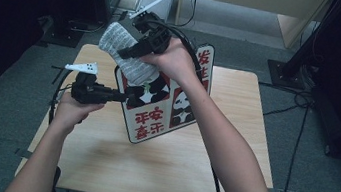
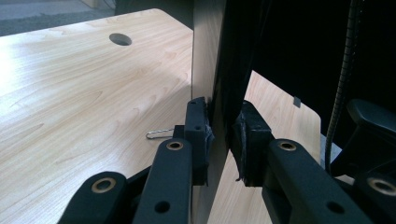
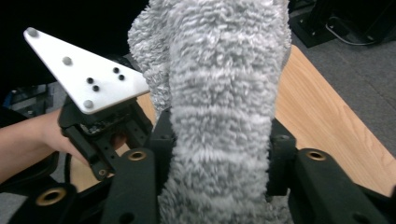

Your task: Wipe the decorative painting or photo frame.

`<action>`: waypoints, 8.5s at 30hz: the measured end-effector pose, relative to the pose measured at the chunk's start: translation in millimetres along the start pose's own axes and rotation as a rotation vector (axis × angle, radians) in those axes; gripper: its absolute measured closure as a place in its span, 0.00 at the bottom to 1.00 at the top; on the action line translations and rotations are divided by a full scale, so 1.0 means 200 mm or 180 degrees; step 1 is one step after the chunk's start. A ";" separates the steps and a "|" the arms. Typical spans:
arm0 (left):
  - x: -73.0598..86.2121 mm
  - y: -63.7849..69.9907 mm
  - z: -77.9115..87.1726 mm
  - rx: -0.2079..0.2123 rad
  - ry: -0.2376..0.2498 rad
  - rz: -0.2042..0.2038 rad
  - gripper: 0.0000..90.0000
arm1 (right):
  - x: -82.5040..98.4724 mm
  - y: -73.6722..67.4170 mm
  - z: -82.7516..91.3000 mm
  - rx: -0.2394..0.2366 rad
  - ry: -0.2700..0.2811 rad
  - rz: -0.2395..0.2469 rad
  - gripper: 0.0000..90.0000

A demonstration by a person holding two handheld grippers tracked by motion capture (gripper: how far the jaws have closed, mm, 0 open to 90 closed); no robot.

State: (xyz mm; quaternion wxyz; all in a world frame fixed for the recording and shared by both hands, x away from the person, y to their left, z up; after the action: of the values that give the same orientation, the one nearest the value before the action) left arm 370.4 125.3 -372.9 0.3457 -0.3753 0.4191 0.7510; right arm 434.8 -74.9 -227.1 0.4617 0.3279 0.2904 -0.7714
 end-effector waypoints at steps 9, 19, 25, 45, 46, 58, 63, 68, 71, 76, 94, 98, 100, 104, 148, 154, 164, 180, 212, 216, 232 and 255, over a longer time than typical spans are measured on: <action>0.00 0.00 0.00 -0.0002 -0.0004 0.0002 0.87 | 0.05 0.05 0.00 -0.0174 0.0137 -0.0298 0.61; 0.00 0.00 0.00 -0.0007 -0.0004 0.0003 0.87 | 0.07 0.08 0.02 -0.0139 0.0189 -0.0343 0.61; 0.00 0.00 0.00 -0.0008 -0.0009 0.0015 0.87 | 0.08 0.09 0.03 -0.0119 0.0211 -0.0353 0.61; 0.00 0.00 0.00 -0.0009 -0.0007 0.0012 0.87 | 0.12 0.15 0.08 -0.0064 0.0273 -0.0432 0.60; 0.00 0.00 0.00 -0.0008 -0.0009 0.0012 0.87 | 0.12 0.15 0.08 -0.0051 0.0271 -0.0432 0.60; 0.00 0.00 0.00 -0.0007 -0.0010 0.0013 0.87 | 0.15 0.20 0.12 0.0026 0.0312 -0.0488 0.59; 0.00 0.00 0.00 -0.0007 -0.0010 0.0013 0.87 | 0.16 0.21 0.13 0.0056 0.0314 -0.0490 0.59; 0.00 0.00 0.00 -0.0001 -0.0014 0.0017 0.87 | 0.17 0.23 0.15 0.0070 0.0328 -0.0519 0.60; 0.00 0.00 0.00 0.0009 -0.0013 0.0010 0.87 | 0.18 0.24 0.16 0.0078 0.0334 -0.0536 0.60; 0.00 0.00 0.00 0.0004 -0.0015 0.0010 0.87 | 0.19 0.26 0.18 0.0090 0.0336 -0.0568 0.61; 0.00 0.00 0.00 0.0003 -0.0016 0.0000 0.87 | 0.22 0.31 0.24 0.0184 0.0343 -0.0612 0.61; 0.00 0.00 0.00 0.0008 -0.0016 0.0007 0.87 | 0.23 0.33 0.25 0.0208 0.0348 -0.0629 0.61; 0.00 0.00 0.00 0.0006 -0.0015 0.0006 0.87 | 0.23 0.33 0.26 0.0214 0.0354 -0.0642 0.61; 0.00 0.00 0.00 0.0005 -0.0020 -0.0002 0.87 | 0.25 0.35 0.28 0.0223 0.0371 -0.0660 0.61; 0.00 0.00 0.00 -0.0002 -0.0019 0.0010 0.87 | 0.34 0.53 0.43 0.0470 0.0455 -0.0813 0.64; 0.00 0.00 0.00 -0.0016 -0.0019 0.0004 0.87 | 0.35 0.55 0.45 0.0512 0.0452 -0.0841 0.64; 0.00 -0.01 0.01 -0.0011 -0.0013 0.0010 0.87 | 0.37 0.59 0.49 0.0582 0.0456 -0.0907 0.64; 0.00 -0.01 0.01 -0.0025 -0.0006 0.0018 0.87 | 0.41 0.65 0.57 0.0755 0.0436 -0.1029 0.64; 0.01 -0.01 0.01 -0.0044 -0.0011 0.0022 0.87 | 0.49 0.74 0.69 0.1035 0.0483 -0.1222 0.69; 0.01 -0.02 0.01 -0.0046 -0.0002 0.0030 0.87 | 0.50 0.75 0.70 0.1045 0.0496 -0.1255 0.70; 0.01 -0.02 0.01 -0.0053 -0.0015 0.0028 0.87 | 0.54 0.77 0.76 0.1219 0.0436 -0.1255 0.74; 0.01 -0.02 0.01 -0.0062 -0.0016 0.0035 0.87 | 0.67 0.76 0.78 0.1367 0.0311 -0.1190 0.75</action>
State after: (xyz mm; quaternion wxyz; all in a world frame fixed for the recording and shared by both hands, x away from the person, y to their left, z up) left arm 372.3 128.9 -374.8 0.3389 -0.3744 0.4129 0.7579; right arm 487.1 -323.8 -256.4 0.2169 0.3958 0.1977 -0.8702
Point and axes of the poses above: each handheld gripper's, and its own axes: z roughly backward along the jaws, x roughly out of its underside, y roughly to its right, the point moved 1 cm from there along -z, roughly forward along the jaws, and after that the axes turned 4 degrees about y, right-handed, at the moved point
